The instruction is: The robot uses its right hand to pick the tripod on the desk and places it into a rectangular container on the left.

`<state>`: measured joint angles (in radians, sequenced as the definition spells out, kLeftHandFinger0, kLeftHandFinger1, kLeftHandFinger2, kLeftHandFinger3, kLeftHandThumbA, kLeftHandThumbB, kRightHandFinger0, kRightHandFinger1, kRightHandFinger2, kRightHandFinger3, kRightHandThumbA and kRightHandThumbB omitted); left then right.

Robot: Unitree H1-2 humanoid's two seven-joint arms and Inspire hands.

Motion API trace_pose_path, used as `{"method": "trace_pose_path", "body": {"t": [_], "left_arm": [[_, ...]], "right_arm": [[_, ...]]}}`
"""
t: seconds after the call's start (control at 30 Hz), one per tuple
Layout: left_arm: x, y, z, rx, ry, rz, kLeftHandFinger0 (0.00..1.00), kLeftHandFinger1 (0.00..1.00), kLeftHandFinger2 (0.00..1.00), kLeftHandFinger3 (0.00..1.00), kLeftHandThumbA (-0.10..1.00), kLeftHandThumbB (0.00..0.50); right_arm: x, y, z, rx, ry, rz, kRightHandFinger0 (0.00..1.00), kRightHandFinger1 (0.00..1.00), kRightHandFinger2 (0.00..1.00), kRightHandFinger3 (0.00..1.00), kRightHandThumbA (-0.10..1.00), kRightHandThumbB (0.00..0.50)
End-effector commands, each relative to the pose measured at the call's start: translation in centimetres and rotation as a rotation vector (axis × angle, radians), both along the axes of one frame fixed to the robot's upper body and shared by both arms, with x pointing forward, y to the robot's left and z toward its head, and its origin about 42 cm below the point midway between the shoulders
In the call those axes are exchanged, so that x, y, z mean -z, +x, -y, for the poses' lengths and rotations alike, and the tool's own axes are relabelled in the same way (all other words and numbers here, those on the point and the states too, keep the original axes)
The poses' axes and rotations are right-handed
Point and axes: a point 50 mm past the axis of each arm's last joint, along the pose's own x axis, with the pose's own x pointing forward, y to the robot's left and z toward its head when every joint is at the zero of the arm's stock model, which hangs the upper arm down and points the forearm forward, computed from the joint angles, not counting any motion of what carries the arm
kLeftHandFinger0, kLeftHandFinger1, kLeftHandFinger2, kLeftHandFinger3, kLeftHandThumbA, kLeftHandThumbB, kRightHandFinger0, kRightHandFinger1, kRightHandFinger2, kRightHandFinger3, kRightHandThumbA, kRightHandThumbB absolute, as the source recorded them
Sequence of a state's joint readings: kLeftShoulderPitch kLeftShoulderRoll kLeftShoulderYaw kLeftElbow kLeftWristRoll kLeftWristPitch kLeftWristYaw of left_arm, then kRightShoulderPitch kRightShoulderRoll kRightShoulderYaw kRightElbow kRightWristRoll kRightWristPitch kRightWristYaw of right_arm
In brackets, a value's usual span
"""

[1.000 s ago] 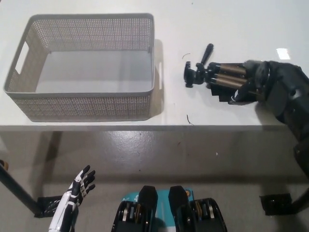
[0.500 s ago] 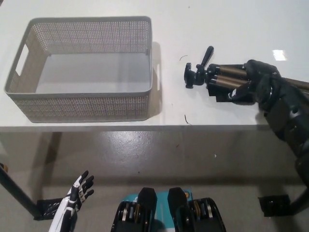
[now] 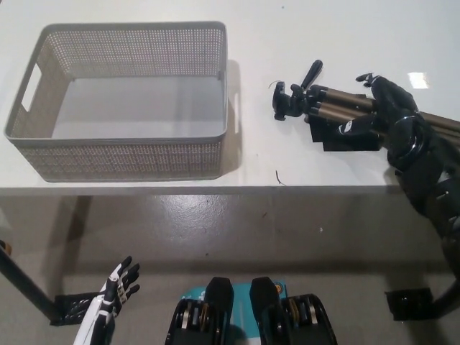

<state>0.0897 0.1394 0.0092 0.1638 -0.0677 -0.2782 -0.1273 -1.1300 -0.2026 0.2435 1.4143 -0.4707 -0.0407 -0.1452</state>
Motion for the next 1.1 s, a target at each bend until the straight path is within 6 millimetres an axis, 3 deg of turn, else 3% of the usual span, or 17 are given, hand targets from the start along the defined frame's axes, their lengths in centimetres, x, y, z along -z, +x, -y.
{"method": "trace_pose_path", "body": {"t": [0.0, 0.13, 0.23, 0.3, 0.47, 0.57, 0.63, 0.67, 0.73, 0.8, 0.83, 0.87, 0.93, 0.97, 1.0, 1.03, 1.07], "left_arm": [[-0.8, 0.0, -0.3, -0.007, 0.004, 0.052, 1.00, 1.00, 1.00, 1.00, 1.00, 0.189], [-0.8, -0.4, -0.6, -0.012, 0.002, 0.047, 1.00, 1.00, 1.00, 1.00, 1.00, 0.151], [-0.7, -0.4, -0.6, -0.016, 0.032, 0.055, 1.00, 1.00, 1.00, 1.00, 1.00, 0.134], [-0.6, -0.6, -0.6, -0.022, 0.024, 0.053, 1.00, 1.00, 1.00, 1.00, 1.00, 0.136], [-0.5, -0.6, -0.6, -0.022, 0.012, 0.049, 1.00, 1.00, 1.00, 1.00, 1.00, 0.147], [-0.7, -0.6, -0.9, -0.024, 0.020, 0.057, 1.00, 1.00, 1.00, 1.00, 1.00, 0.149], [-0.8, -0.4, -1.0, -0.024, 0.022, 0.064, 1.00, 1.00, 1.00, 1.00, 1.00, 0.147], [-0.8, -0.5, -1.0, -0.026, 0.021, 0.068, 1.00, 1.00, 1.00, 1.00, 1.00, 0.148], [-0.9, -0.5, -1.0, -0.029, 0.024, 0.069, 1.00, 1.00, 1.00, 1.00, 1.00, 0.168], [-0.9, -0.5, -1.0, -0.032, 0.021, 0.070, 1.00, 1.00, 1.00, 1.00, 1.00, 0.173], [-1.0, -0.4, -1.0, -0.033, 0.015, 0.070, 1.00, 1.00, 1.00, 1.00, 1.00, 0.165], [-1.1, -0.4, -1.0, -0.033, 0.015, 0.070, 1.00, 1.00, 1.00, 1.00, 1.00, 0.164], [-1.1, -0.4, -1.0, -0.033, 0.012, 0.074, 1.00, 1.00, 1.00, 1.00, 1.00, 0.157], [-1.1, -0.4, -1.0, -0.034, 0.016, 0.075, 1.00, 1.00, 1.00, 1.00, 1.00, 0.158], [-1.1, -0.3, -1.0, -0.037, 0.019, 0.075, 1.00, 1.00, 1.00, 1.00, 1.00, 0.172], [-1.1, -0.4, -1.0, -0.038, 0.017, 0.076, 1.00, 1.00, 1.00, 1.00, 1.00, 0.181], [-1.2, -0.3, -1.0, -0.042, 0.016, 0.078, 1.00, 1.00, 1.00, 1.00, 1.00, 0.188]], "right_arm": [[1.1, -0.4, -0.5, -0.004, 0.140, -0.036, 0.02, 0.57, 0.96, 1.00, -0.10, 0.110], [0.3, -0.1, -0.3, 0.027, 0.174, -0.020, 0.00, 0.53, 0.92, 0.95, -0.10, 0.136], [-1.1, 0.3, 0.9, 0.108, 0.331, 0.066, 0.08, 0.55, 0.87, 0.74, -0.10, 0.149], [-1.7, 0.5, 1.2, 0.134, 0.406, 0.089, 0.07, 0.53, 0.85, 0.72, -0.10, 0.143], [-3.2, 1.0, 2.3, 0.143, 0.467, 0.097, 0.01, 0.54, 0.77, 0.73, -0.10, 0.171], [-3.9, 1.3, 2.4, 0.158, 0.485, 0.078, 0.08, 0.57, 0.84, 0.83, -0.10, 0.180], [-4.7, 1.6, 2.9, 0.137, 0.499, 0.025, 0.10, 0.52, 0.80, 0.86, -0.10, 0.159], [-5.1, 1.7, 3.0, 0.130, 0.501, -0.049, 0.07, 0.50, 0.80, 1.00, -0.10, 0.146], [-5.9, 2.0, 3.1, 0.084, 0.484, -0.148, 0.14, 0.56, 0.96, 1.00, -0.10, 0.141], [-6.5, 2.1, 3.0, 0.064, 0.490, -0.188, 0.09, 0.58, 1.00, 0.99, -0.10, 0.133], [-7.6, 2.2, 2.9, 0.020, 0.590, -0.264, 0.00, 0.42, 0.95, 1.00, -0.10, 0.081], [-8.0, 2.3, 2.8, -0.003, 0.618, -0.275, 0.00, 0.36, 0.91, 1.00, -0.10, 0.078], [-9.7, 2.6, 2.6, -0.040, 0.695, -0.276, 0.00, 0.22, 0.74, 1.00, -0.10, 0.170], [-10.5, 2.8, 2.4, -0.063, 0.695, -0.277, 0.00, 0.15, 0.66, 1.00, -0.10, 0.149], [-11.6, 2.9, 2.2, -0.092, 0.693, -0.279, 0.00, 0.03, 0.50, 0.52, -0.10, 0.185], [-12.8, 3.1, 1.9, -0.106, 0.730, -0.271, 0.00, 0.02, 0.51, 0.43, -0.10, 0.188], [-13.6, 3.2, 1.5, -0.122, 0.766, -0.266, 0.00, 0.00, 0.46, 0.50, -0.10, 0.187]]}}
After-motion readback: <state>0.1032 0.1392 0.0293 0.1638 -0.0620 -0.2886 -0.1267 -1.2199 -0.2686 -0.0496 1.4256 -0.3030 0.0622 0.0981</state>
